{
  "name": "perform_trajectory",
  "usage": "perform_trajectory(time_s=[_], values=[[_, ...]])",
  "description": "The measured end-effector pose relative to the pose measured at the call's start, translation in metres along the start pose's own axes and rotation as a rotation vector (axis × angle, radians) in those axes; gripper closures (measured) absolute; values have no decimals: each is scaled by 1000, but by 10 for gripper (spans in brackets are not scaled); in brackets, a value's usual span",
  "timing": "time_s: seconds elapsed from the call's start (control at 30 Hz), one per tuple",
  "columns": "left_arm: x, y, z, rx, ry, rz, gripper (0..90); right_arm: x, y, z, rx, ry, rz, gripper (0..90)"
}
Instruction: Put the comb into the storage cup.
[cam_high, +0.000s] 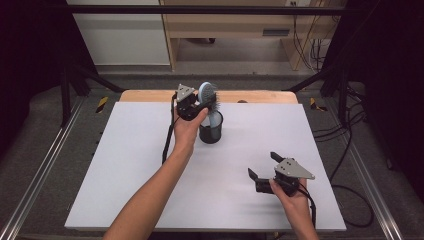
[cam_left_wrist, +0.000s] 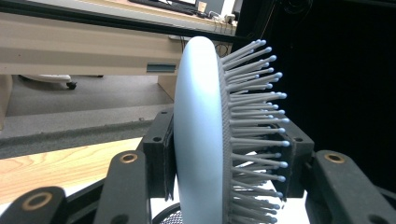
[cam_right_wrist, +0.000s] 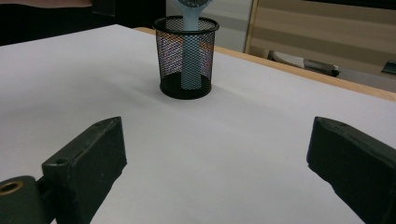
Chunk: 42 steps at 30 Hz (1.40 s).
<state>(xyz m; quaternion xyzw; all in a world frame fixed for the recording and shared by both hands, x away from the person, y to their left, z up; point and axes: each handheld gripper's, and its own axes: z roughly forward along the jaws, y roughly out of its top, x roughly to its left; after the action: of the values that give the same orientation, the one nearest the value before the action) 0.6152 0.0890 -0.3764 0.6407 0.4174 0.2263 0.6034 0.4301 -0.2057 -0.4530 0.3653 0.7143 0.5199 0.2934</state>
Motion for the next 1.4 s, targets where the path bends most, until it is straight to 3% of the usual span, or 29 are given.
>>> perform_trajectory(time_s=[0.3,0.63,0.97,1.23,1.4], values=[[9,-1,-6,-1,6,-37,484,0,0,0,1,1,-2,48],[30,-6,-13,-9,24,-136,462,1,0,2,2,4,-3,48],[42,-10,-18,-11,41,-186,442,1,-1,3,10,10,-8,47],[45,-11,-21,-3,46,-187,430,2,-1,3,11,9,-8,47],[44,-11,-21,5,54,-160,400,2,-1,3,12,10,-8,47]])
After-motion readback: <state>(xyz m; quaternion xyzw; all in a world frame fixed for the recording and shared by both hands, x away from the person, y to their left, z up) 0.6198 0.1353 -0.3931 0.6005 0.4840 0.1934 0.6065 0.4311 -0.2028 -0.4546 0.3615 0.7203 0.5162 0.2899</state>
